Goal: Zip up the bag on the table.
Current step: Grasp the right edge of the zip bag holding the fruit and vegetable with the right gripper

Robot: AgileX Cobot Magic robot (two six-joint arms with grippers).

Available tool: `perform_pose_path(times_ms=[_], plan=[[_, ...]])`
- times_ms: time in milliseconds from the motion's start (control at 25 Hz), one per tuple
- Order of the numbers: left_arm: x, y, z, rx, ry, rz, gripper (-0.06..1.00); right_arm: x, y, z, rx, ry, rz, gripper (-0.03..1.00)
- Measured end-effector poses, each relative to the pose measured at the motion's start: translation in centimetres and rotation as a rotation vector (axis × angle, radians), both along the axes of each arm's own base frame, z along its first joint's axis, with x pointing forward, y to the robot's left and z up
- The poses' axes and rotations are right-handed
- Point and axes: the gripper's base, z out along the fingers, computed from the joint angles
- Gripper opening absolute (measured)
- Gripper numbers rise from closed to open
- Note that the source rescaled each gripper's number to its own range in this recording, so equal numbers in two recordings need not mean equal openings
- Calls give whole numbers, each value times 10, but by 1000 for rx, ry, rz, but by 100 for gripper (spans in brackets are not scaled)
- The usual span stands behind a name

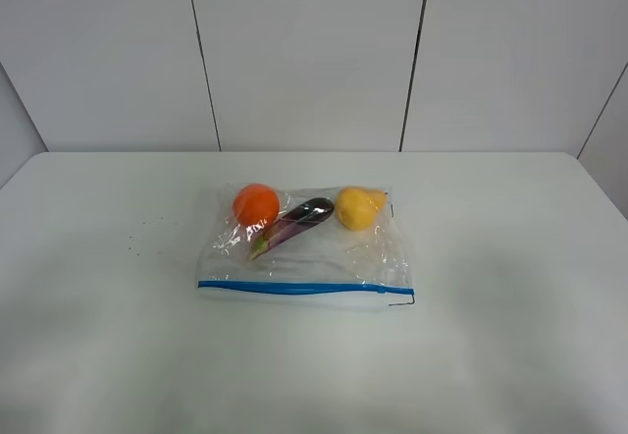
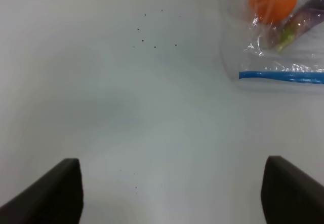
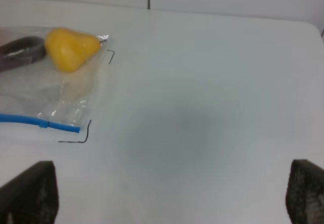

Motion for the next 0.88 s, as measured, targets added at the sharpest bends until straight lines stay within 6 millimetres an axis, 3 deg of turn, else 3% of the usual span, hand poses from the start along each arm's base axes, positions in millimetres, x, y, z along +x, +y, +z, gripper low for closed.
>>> perform_pose_path(times_ms=[240, 400, 640, 760, 880], plan=[[0, 0, 0, 0, 0, 0, 100, 0, 0, 0, 0, 3, 0, 100], [0, 0, 0, 0, 0, 0, 100, 14, 2, 19, 9, 59, 6, 100], [0, 0, 0, 0, 0, 0, 100, 86, 8, 61, 47, 253, 22, 100], [0, 0, 0, 0, 0, 0, 100, 132, 12, 64, 75, 381, 29, 100], [0, 0, 0, 0, 0, 0, 100, 177, 18, 53, 115, 517, 46, 100]])
